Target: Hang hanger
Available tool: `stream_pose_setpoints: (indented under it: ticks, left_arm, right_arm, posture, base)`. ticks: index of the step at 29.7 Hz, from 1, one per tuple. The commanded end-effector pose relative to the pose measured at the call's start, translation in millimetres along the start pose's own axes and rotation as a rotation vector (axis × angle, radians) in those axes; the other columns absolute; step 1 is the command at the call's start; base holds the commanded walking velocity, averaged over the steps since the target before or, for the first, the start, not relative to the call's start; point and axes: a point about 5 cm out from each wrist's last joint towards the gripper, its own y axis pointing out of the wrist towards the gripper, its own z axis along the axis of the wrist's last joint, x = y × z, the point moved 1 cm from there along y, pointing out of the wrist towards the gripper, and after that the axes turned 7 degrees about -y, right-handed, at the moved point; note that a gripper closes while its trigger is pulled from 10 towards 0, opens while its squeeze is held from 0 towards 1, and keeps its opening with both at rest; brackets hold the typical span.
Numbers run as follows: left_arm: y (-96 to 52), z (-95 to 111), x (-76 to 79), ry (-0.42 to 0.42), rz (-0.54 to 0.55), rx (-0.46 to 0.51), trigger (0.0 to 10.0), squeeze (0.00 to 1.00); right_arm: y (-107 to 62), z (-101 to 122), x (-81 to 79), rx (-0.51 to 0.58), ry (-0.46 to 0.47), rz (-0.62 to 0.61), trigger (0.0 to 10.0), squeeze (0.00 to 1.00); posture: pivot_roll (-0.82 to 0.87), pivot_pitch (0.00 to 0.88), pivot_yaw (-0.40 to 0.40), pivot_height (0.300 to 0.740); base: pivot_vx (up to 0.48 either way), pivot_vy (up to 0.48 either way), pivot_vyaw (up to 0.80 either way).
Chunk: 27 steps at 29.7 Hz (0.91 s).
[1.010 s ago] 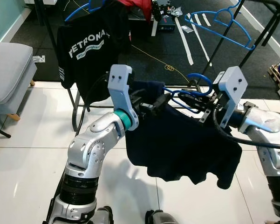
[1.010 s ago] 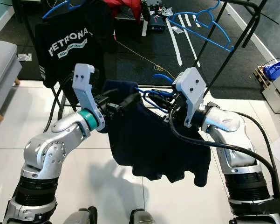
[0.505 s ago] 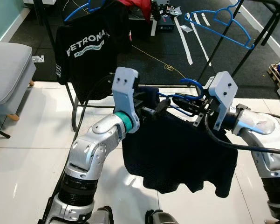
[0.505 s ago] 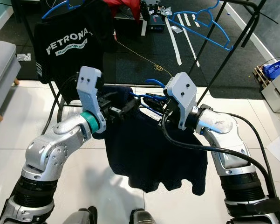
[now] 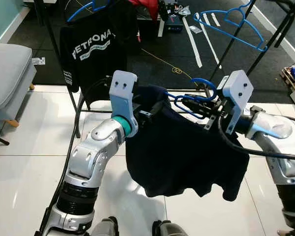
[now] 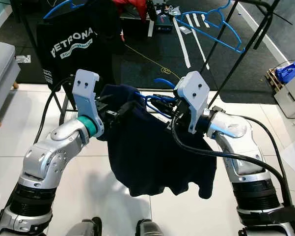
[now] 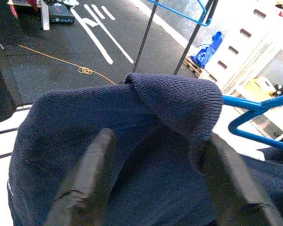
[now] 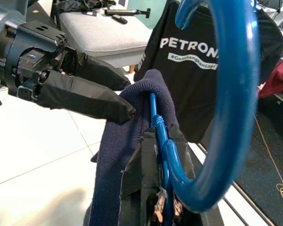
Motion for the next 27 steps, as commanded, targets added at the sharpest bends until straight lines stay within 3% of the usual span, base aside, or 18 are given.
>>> stream_pose_setpoints:
  ticks: [1, 17, 26, 27]
  left_arm:
    - [0.8, -3.3, -1.8, 0.007, 0.019, -0.009, 0.0, 0.0]
    - [5.2, -5.9, -4.8, 0.008, 0.066, 0.013, 0.0, 0.0]
    - [6.7, 4.2, -10.3, 0.018, 0.091, 0.059, 0.0, 0.0]
    - [6.1, 13.5, -12.4, 0.032, 0.089, 0.091, 0.0, 0.0]
  right_arm:
    - [-5.0, 10.9, 6.0, 0.037, -0.026, -0.018, 10.0, 0.0]
    - [-2.5, 16.3, -1.7, 0.059, -0.011, 0.019, 10.0, 0.0]
    - [-2.8, 12.0, -9.5, 0.038, 0.006, 0.057, 10.0, 0.0]
    - [-4.9, 6.5, -14.8, 0.005, 0.019, 0.087, 10.0, 0.0]
  posture:
    - [-0.1, 0.11, -0.027, 0.74]
    - [-0.1, 0.113, -0.027, 0.74]
    - [-0.1, 0.119, -0.028, 0.74]
    - [-0.1, 0.121, -0.027, 0.74]
  base:
    - [0.0, 0.0, 0.0]
    - [0.0, 0.0, 0.0]
    - [0.0, 0.0, 0.0]
    - [0.0, 0.0, 0.0]
